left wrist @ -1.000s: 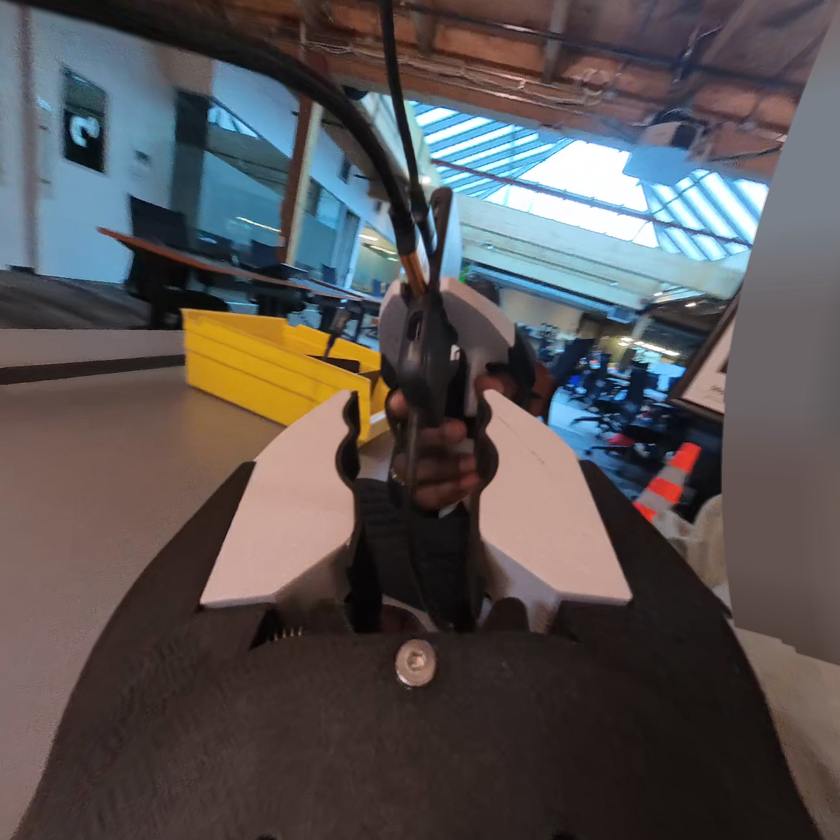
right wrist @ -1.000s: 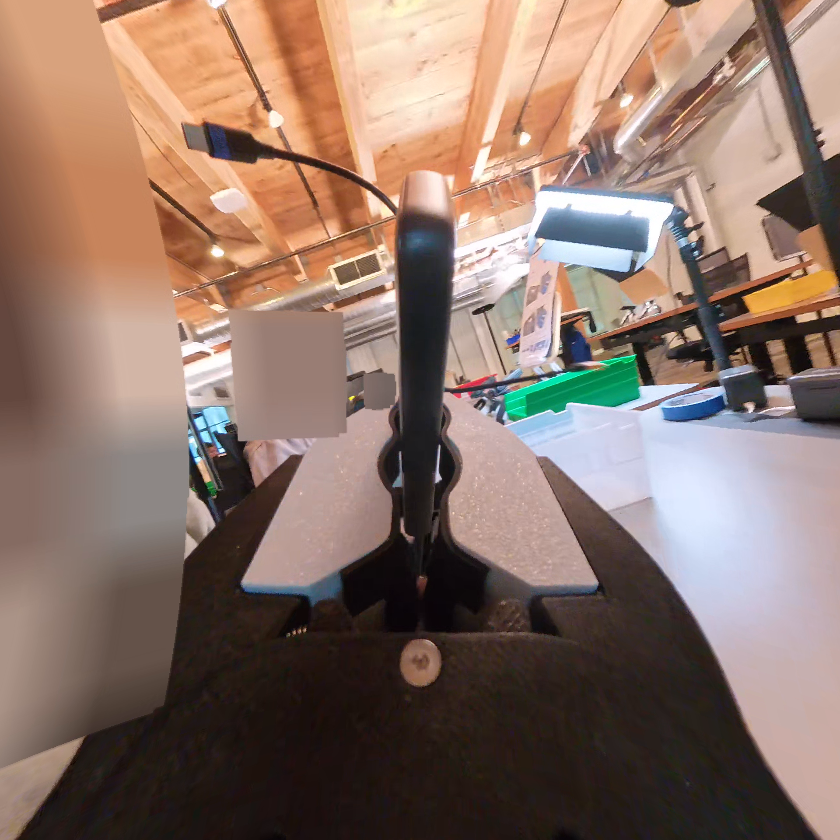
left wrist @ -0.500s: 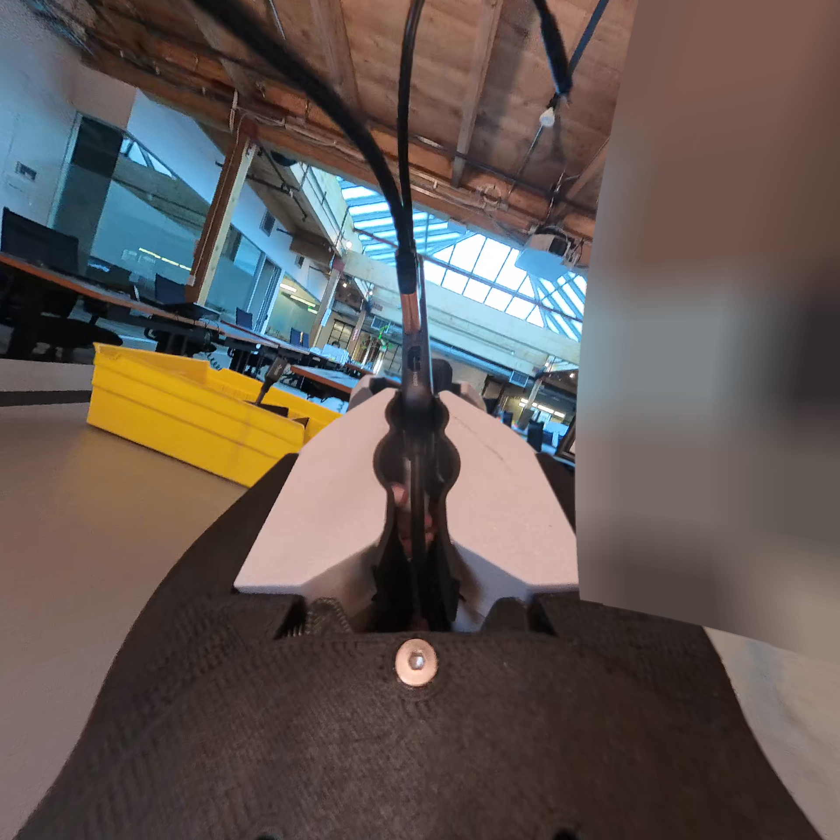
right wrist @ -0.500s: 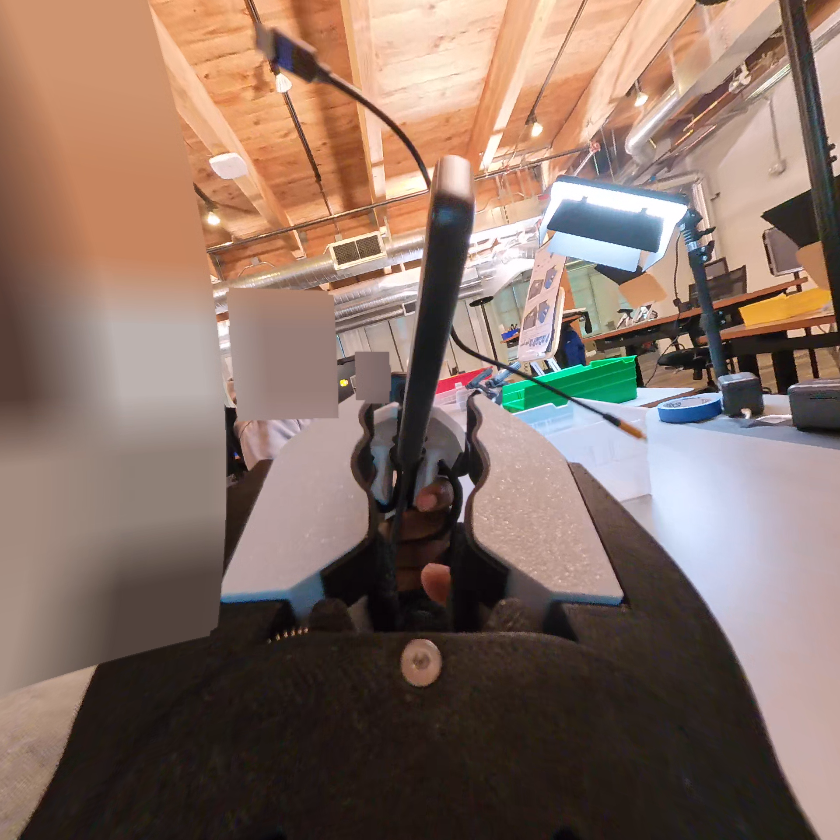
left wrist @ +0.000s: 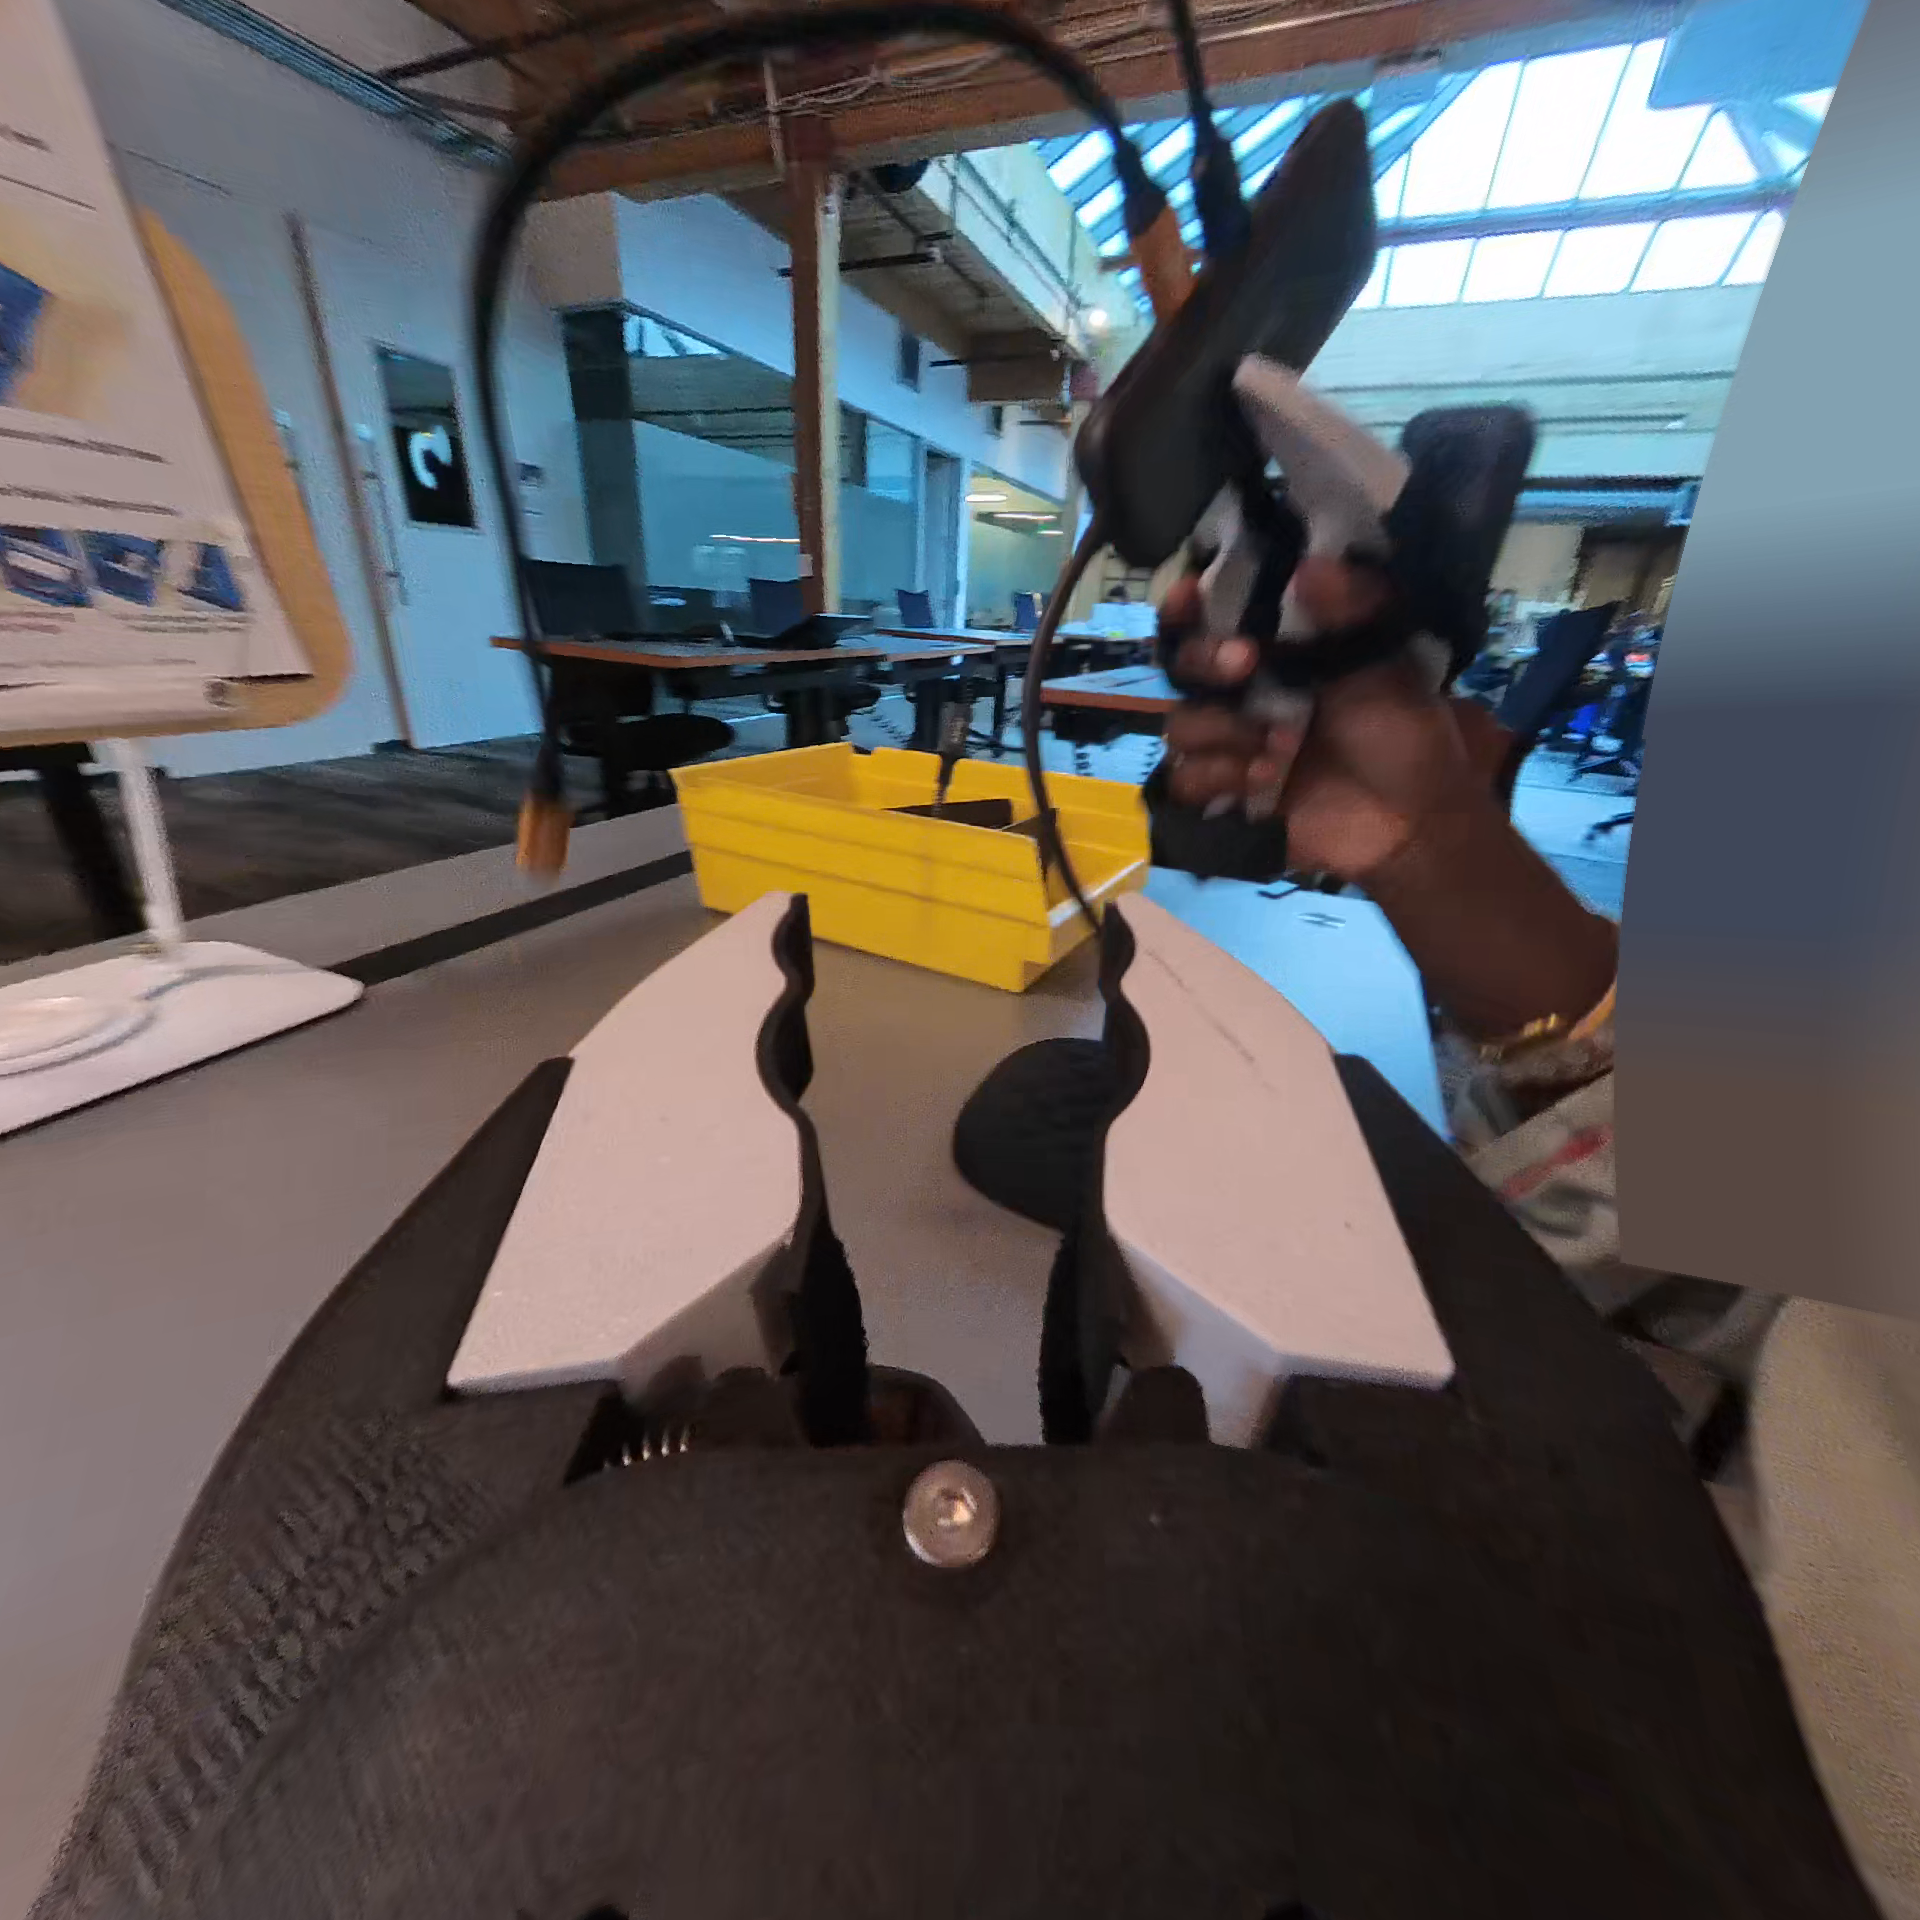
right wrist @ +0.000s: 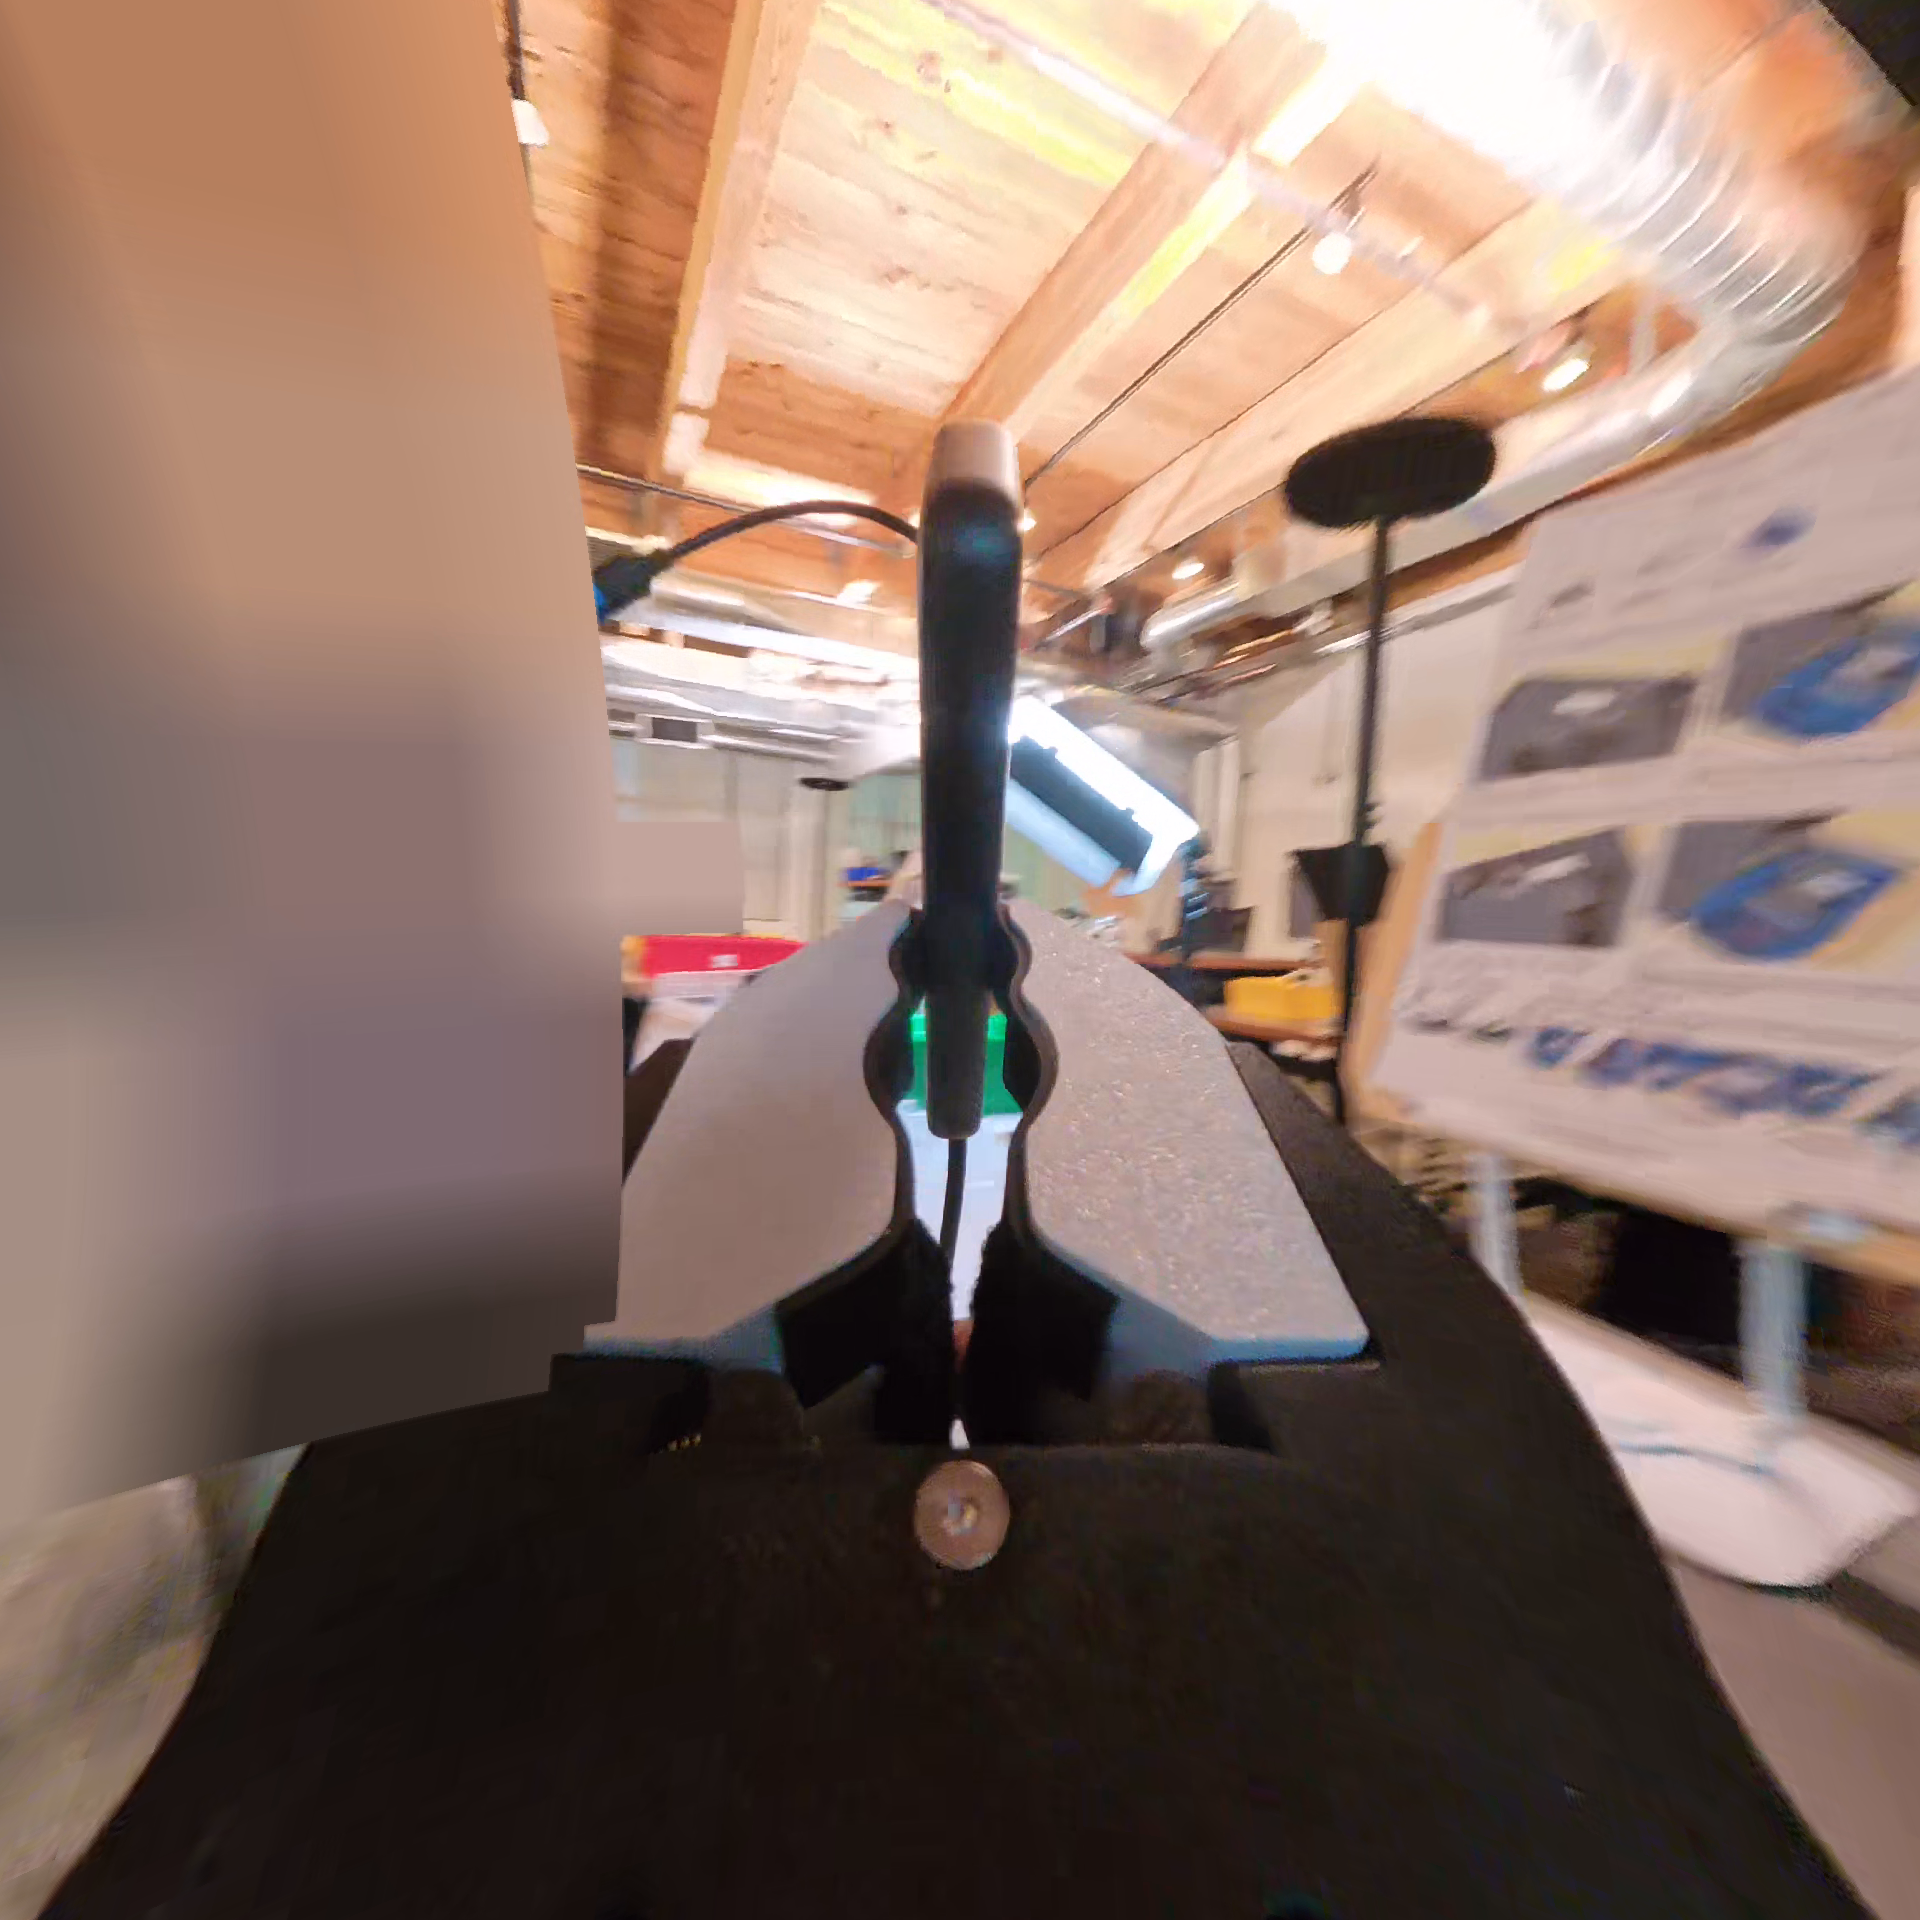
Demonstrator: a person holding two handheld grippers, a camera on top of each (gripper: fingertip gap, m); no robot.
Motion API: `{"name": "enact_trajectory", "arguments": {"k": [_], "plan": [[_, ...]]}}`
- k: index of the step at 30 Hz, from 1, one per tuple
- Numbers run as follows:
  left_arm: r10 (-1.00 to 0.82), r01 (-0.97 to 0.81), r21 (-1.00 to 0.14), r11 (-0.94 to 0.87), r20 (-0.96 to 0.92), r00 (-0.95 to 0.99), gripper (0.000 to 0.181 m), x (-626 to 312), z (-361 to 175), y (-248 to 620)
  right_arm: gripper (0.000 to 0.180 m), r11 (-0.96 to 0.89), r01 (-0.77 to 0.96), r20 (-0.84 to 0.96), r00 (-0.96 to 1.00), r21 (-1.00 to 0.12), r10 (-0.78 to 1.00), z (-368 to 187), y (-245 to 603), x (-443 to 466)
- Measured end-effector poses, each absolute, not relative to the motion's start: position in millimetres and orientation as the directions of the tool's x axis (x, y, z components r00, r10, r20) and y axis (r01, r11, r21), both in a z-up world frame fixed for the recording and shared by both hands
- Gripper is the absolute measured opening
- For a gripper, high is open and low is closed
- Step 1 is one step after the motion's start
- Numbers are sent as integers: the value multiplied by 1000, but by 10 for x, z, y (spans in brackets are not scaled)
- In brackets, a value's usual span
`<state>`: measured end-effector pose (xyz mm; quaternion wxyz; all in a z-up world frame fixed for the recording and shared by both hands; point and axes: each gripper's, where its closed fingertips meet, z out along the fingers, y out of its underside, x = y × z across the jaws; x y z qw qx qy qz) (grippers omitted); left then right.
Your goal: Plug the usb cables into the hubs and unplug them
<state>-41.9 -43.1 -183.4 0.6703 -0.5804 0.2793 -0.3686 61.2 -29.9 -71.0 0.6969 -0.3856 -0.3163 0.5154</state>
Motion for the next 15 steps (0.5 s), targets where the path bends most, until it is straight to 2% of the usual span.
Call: {"name": "enact_trajectory", "arguments": {"k": [1, 5, 9, 12, 15], "plan": [[-808, 167, -984, 61, 50, 587, 53, -480, -1835, -405, 12, 234, -468, 71, 339, -852, 938, -564, -222, 783], [-760, 188, -979, 74, 66, 646, 52, -701, -1869, -275, 12, 491, -381, 188, 608, -783, 771, 31, 60, 1474], [-711, 193, -976, 104, 63, 700, 49, -822, -1955, -155, 12, 696, -122, 339, 806, -707, 486, 363, 447, 2037], [-714, 189, -976, 108, 56, 698, 49, -808, -1990, -146, 12, 776, 26, 423, 850, -630, 315, 295, 805, 2358], [-705, 158, -978, 132, 19, 709, 48, -799, -1995, -148, 12, 811, 97, 480, 843, -577, 241, -54, 1151, 2553]]}}
